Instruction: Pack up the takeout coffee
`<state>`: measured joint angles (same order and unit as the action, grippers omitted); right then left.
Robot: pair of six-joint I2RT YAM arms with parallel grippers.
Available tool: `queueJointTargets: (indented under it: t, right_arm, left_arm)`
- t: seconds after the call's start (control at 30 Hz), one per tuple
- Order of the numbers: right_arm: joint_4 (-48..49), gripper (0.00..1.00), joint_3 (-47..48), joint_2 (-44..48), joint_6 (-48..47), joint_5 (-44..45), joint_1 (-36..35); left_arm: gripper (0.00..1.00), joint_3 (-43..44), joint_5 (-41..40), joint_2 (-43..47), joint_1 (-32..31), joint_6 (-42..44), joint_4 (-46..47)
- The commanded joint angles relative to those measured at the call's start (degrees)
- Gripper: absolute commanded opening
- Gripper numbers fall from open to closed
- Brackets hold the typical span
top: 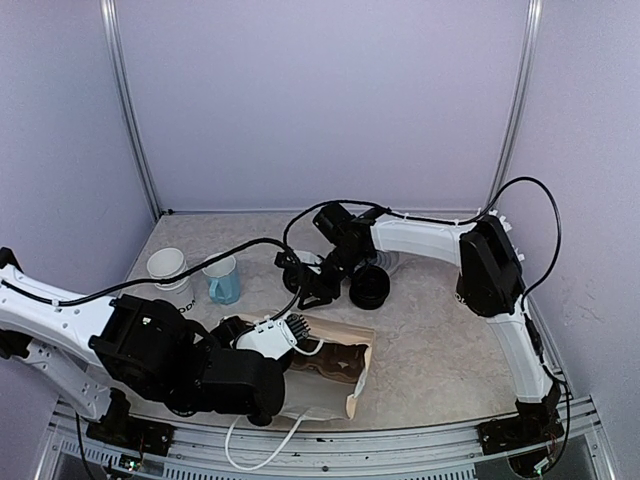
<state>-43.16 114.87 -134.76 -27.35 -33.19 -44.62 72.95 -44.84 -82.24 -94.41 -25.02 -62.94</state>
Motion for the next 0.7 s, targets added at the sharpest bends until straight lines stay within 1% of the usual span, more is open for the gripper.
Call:
queueJointTargets:
  t: [0.0,0.1,0.17,0.33,0.67]
  right_arm:
    - [0.47,0.38,0.37,1.83,1.43,3.77,0.43]
    - [0.57,0.38,0.63,3.03,1.86,4.43,1.35]
    - [-0.17,0.39,0.06,3.89,0.96,3.18,1.73]
    - [1.18,0.40,-6.64,6.71,-2.70,0.12,0.96]
    - [0.85,0.40,-7.75,2.11,-1.78,0.71,0.00]
  left_arm:
    - [0.52,0.78,-0.69,2.00,0.76,1.64,1.89]
    - [0.52,1.03,-0.32,2.98,0.90,1.96,2.07]
    - [0.52,0.81,-0.28,3.28,1.17,2.20,2.08]
    - [0.52,-0.20,-0.61,2.99,1.37,4.13,4.72]
    - [0.52,-3.03,2.07,0.81,2.57,8.13,8.22]
